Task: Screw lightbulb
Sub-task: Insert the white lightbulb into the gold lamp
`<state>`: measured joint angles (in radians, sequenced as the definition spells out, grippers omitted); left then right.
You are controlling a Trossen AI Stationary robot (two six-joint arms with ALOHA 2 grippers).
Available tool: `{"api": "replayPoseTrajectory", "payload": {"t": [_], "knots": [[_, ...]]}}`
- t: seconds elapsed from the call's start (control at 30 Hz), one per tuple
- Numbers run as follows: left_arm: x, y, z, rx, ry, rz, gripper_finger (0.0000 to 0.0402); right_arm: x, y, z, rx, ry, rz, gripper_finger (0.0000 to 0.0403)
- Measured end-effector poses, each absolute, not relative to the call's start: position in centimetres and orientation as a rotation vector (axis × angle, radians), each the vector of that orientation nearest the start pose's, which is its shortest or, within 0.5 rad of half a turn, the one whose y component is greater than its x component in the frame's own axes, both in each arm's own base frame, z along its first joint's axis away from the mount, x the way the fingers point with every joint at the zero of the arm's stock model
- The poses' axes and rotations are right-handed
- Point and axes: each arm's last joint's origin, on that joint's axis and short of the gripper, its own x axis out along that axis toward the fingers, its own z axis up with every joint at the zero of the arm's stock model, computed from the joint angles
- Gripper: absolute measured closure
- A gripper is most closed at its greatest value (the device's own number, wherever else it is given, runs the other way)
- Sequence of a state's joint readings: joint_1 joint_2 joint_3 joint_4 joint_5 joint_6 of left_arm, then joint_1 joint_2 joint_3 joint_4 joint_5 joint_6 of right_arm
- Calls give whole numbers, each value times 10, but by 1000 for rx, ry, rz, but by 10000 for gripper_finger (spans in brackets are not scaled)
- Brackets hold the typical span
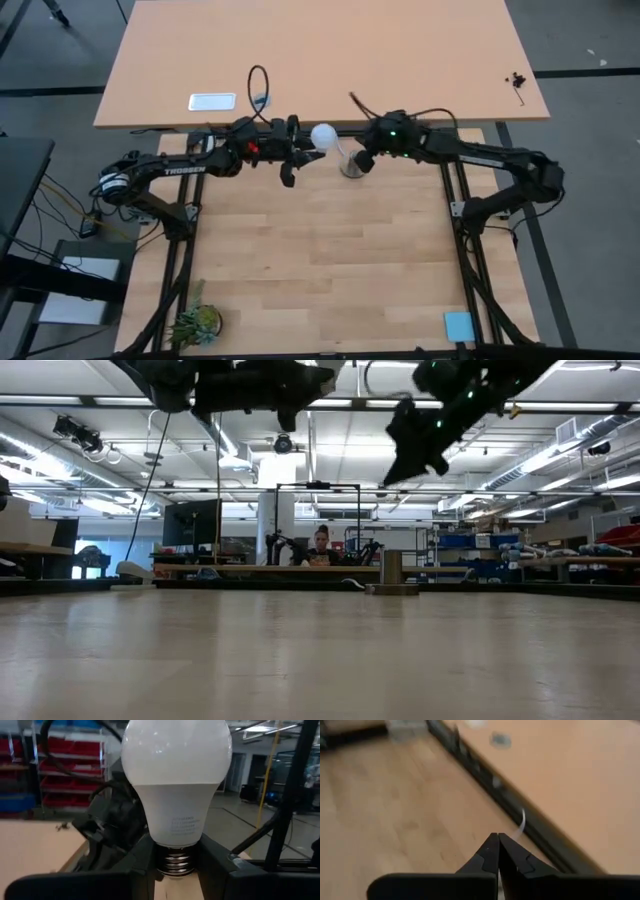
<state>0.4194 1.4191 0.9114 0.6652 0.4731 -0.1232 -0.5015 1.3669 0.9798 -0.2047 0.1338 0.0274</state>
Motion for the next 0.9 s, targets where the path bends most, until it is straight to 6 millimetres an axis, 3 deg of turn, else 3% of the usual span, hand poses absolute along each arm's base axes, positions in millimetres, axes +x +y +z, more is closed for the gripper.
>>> {"api": "replayPoseTrajectory", "payload": {"t": [0.23,0.6,0.77,0.9], "knots": [[277,109,292,-45,-181,-72,300,264,-169,232,199,737,-661,398],[252,99,266,-64,-165,-36,300,270,-186,192,286,852,-592,400],[248,97,259,-70,-157,-22,300,272,-184,184,370,844,-491,400],[248,97,258,-70,-161,-15,300,281,-168,181,399,834,-408,400]]}}
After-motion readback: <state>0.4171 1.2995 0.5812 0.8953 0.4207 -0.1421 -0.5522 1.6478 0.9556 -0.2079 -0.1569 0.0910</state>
